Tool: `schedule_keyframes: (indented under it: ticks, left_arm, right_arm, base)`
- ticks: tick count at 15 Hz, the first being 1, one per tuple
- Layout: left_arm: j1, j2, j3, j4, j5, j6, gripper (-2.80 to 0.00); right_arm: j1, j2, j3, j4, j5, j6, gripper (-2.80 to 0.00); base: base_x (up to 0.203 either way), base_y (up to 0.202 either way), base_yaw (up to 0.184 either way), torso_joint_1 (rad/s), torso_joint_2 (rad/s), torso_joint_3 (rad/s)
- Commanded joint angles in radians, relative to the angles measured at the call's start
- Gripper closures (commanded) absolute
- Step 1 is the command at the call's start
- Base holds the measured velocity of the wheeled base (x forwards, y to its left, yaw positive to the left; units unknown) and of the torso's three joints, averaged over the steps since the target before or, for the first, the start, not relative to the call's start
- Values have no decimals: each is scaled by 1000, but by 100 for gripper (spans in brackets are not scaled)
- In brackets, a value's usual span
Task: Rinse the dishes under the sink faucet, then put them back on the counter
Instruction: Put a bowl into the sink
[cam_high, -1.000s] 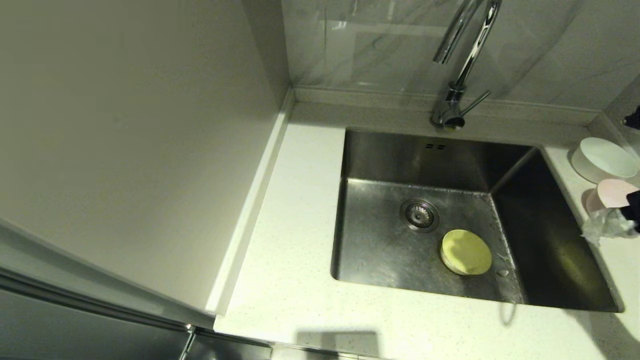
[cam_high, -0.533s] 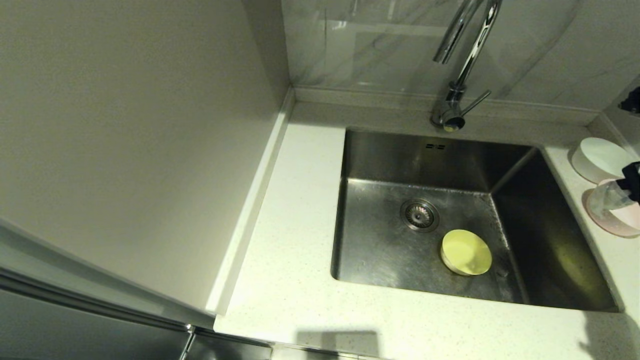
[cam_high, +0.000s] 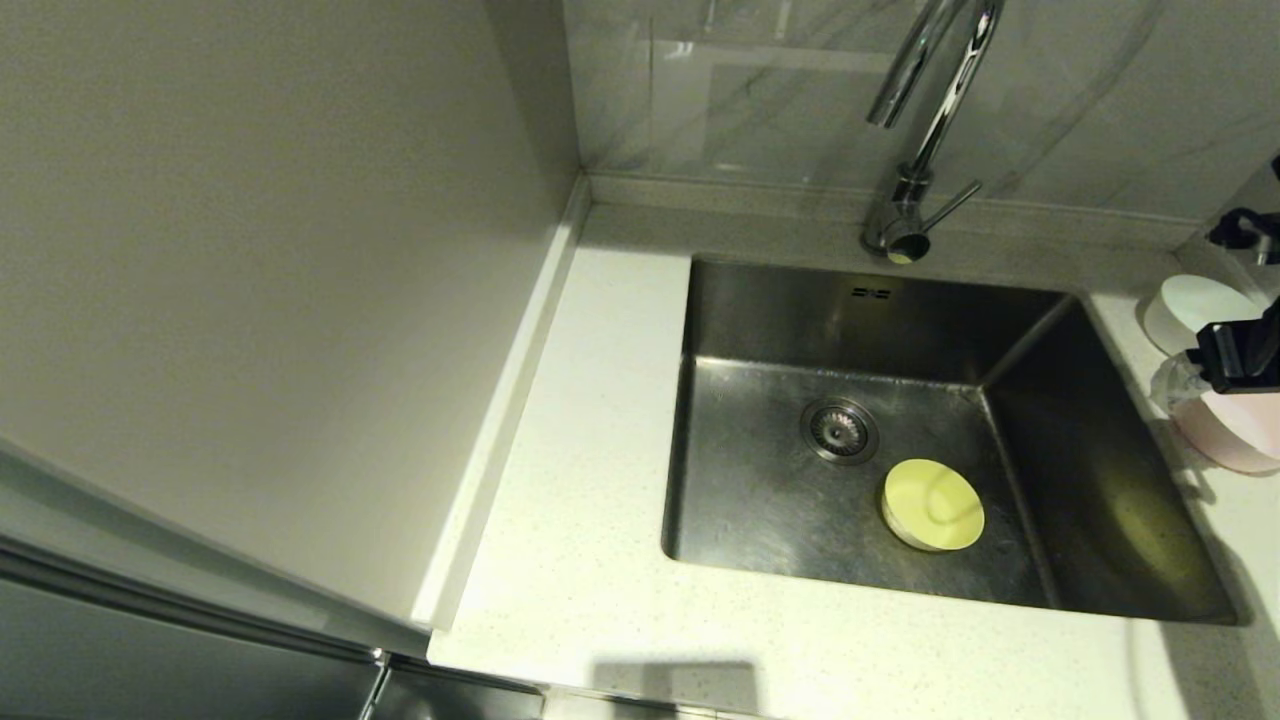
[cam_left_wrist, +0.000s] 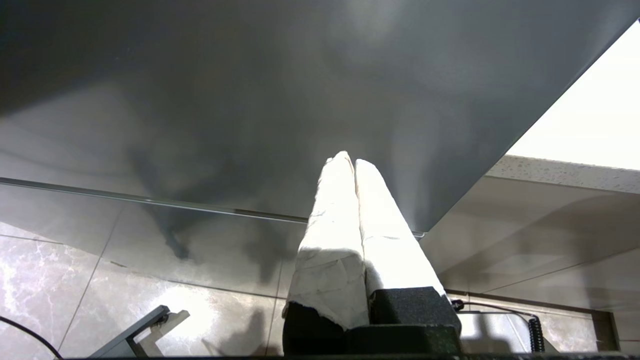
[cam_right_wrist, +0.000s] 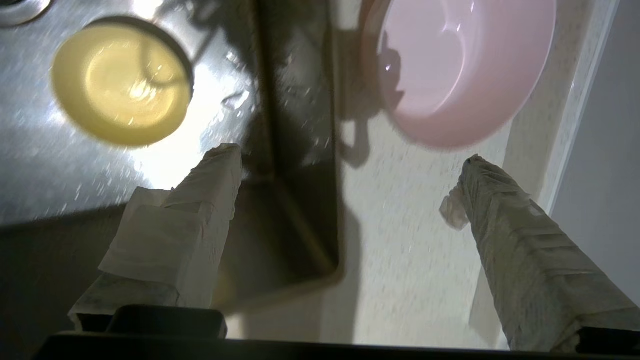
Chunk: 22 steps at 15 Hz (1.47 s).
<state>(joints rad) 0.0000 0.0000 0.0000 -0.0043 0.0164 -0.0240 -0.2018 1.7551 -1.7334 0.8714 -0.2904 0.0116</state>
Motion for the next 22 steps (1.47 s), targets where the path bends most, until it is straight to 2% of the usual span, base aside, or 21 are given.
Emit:
schedule_keyframes:
  ticks: [1,3,10,11,18,22]
  left_arm:
    - [0,-2,0,0,0,-1,0]
    - [0,-2,0,0,0,-1,0]
    - [0,-2,0,0,0,-1,0]
    - [0,-2,0,0,0,-1,0]
    - [0,-2,0,0,0,-1,0]
    - [0,-2,0,0,0,-1,0]
  right_arm:
    - [-43,73,-3,-37,3,-16,-280]
    - [-63,117,-9,-48,4,-25,-280]
    - [-133,282,-187,-68,5,-71,-280]
    - [-143,289,-188,-68,5,-96,0]
    - [-154,265,-177,-67,53,-119,0]
    - [-126,146,-47,-64,123,-130,0]
  base:
    - [0,0,0,0,0,0]
    - [0,0,0,0,0,0]
    - [0,0,0,0,0,0]
    - [0,0,0,0,0,0]
    - [0,0,0,0,0,0]
    - [0,0,0,0,0,0]
